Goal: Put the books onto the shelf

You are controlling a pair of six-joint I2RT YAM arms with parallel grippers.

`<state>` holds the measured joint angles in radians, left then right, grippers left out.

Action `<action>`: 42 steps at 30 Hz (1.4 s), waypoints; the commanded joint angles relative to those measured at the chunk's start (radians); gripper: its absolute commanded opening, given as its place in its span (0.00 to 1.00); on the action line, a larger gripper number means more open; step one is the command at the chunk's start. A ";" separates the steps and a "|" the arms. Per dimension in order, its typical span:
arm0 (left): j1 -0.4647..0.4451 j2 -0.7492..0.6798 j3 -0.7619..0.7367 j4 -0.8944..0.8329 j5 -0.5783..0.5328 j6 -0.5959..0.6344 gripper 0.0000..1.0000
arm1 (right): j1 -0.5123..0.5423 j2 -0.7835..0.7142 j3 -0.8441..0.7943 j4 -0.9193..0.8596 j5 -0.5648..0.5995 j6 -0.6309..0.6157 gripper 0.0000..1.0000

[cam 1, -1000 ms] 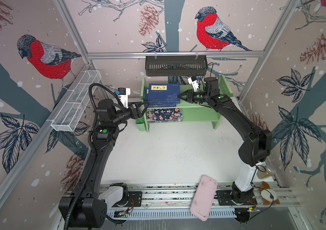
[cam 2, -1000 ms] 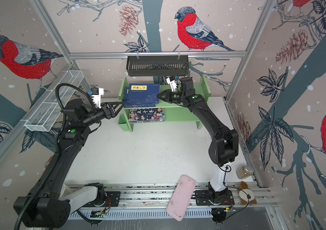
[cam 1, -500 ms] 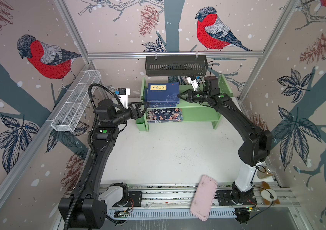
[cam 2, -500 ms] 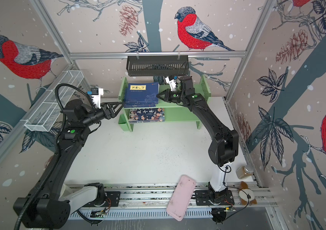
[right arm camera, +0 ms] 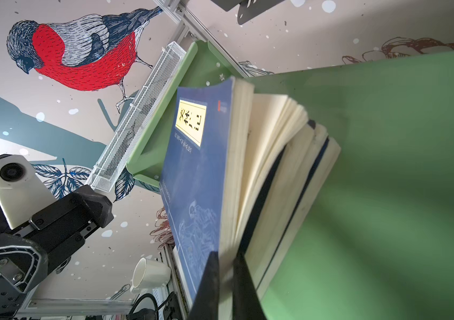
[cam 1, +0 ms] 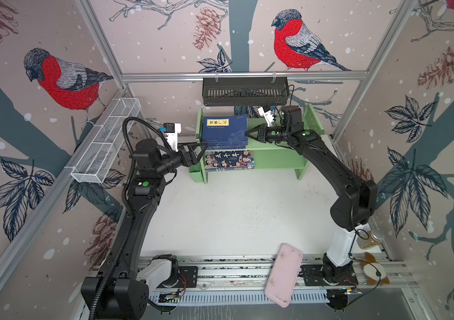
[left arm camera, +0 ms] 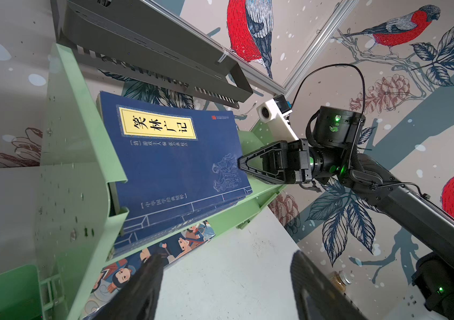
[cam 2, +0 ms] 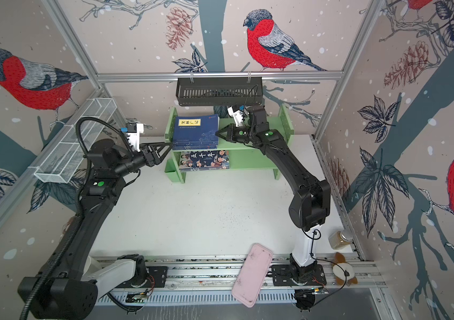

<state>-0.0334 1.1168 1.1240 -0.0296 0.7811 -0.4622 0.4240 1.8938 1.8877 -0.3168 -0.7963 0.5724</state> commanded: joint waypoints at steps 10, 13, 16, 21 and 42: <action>0.002 -0.006 0.000 0.036 -0.018 0.039 0.73 | 0.001 -0.001 0.025 -0.028 -0.010 -0.042 0.01; 0.001 -0.005 0.002 0.034 -0.022 0.043 0.73 | 0.001 -0.003 0.021 -0.024 -0.019 -0.042 0.01; 0.001 -0.008 0.003 0.034 -0.023 0.043 0.73 | 0.001 -0.004 0.014 -0.013 -0.031 -0.037 0.01; 0.001 -0.007 0.002 0.033 -0.029 0.050 0.73 | 0.001 0.003 0.007 0.007 -0.048 -0.019 0.01; 0.002 -0.005 -0.008 -0.026 -0.217 0.347 0.72 | 0.004 0.028 0.043 -0.002 -0.008 0.038 0.04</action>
<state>-0.0338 1.1156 1.1290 -0.0628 0.6113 -0.2039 0.4244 1.9171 1.9171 -0.3370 -0.8177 0.6025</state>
